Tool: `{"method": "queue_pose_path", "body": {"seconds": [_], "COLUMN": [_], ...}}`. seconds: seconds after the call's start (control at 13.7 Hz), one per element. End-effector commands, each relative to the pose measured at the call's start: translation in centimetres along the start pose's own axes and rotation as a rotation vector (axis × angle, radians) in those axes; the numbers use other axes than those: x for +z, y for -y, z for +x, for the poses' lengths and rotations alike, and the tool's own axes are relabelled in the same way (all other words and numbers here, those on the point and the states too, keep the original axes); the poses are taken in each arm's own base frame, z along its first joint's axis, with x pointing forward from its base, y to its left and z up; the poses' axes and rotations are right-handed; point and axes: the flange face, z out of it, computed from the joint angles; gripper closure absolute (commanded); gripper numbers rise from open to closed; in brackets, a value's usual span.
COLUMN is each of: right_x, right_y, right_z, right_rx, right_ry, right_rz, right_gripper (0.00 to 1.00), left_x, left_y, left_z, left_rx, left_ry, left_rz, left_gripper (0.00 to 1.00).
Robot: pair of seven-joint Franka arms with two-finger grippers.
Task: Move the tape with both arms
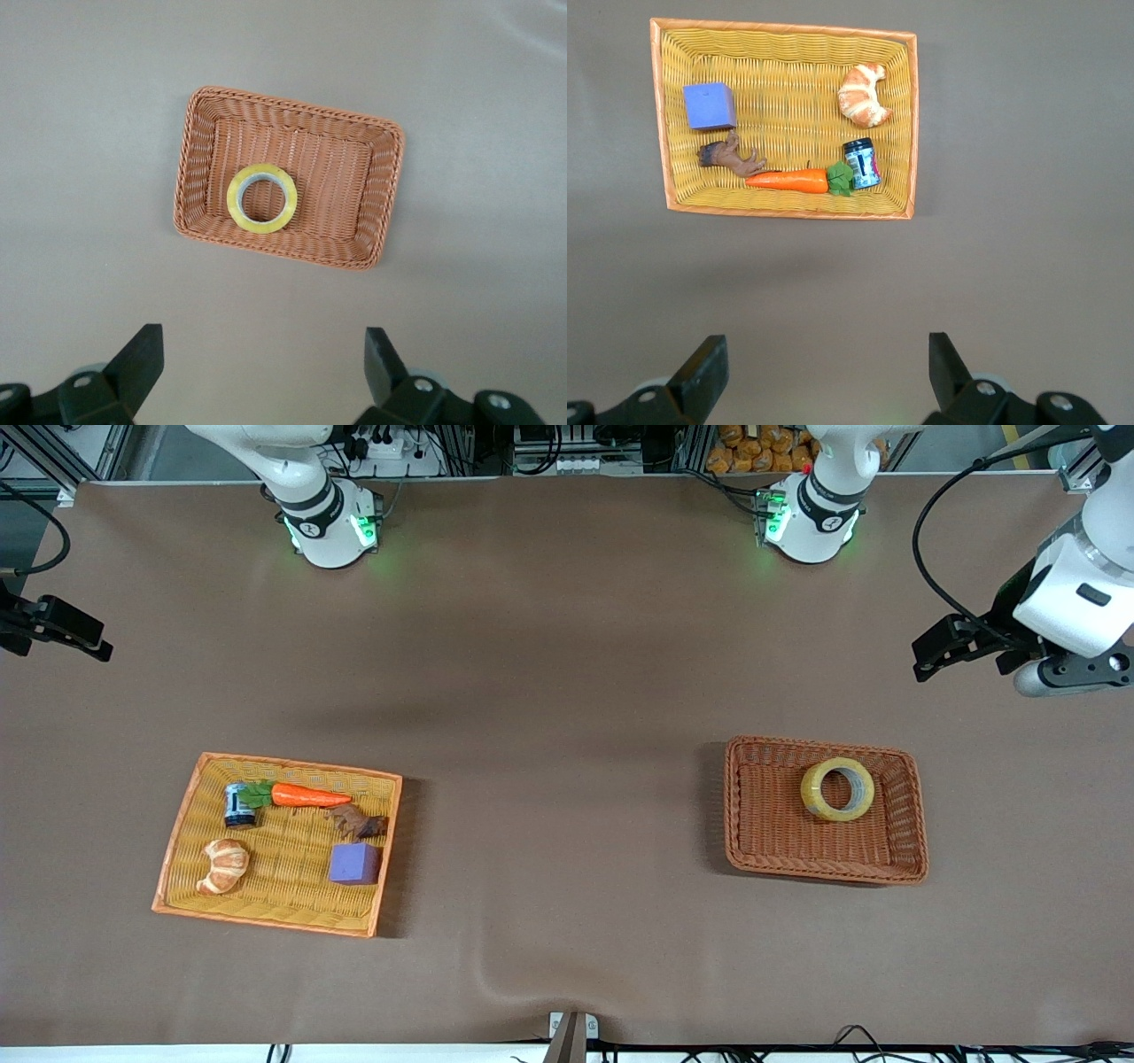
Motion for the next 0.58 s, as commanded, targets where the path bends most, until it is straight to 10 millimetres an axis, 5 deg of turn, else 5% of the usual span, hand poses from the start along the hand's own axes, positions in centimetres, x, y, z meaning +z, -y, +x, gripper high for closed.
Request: {"method": "queue_pose_path", "body": {"seconds": [0.0,0.51], "right_x": [-0.8,-1.2], "right_y": [-0.1,0.6], "right_z": [-0.7,-2.1], "right_rx": [0.006,-0.07], "right_ry": [-0.014,0.024], "right_rz": [0.0,0.077], "right_gripper": [0.0,0.0], "left_x": [-1.0,-0.4], "left_y": [1.3,1.1], "left_z": [-0.9,-1.1], "left_rx": [-0.02,-0.026], "left_ry": [0.0,0.038], "left_rz": [-0.011,0.005], "left_gripper": [0.0,0.0]}}
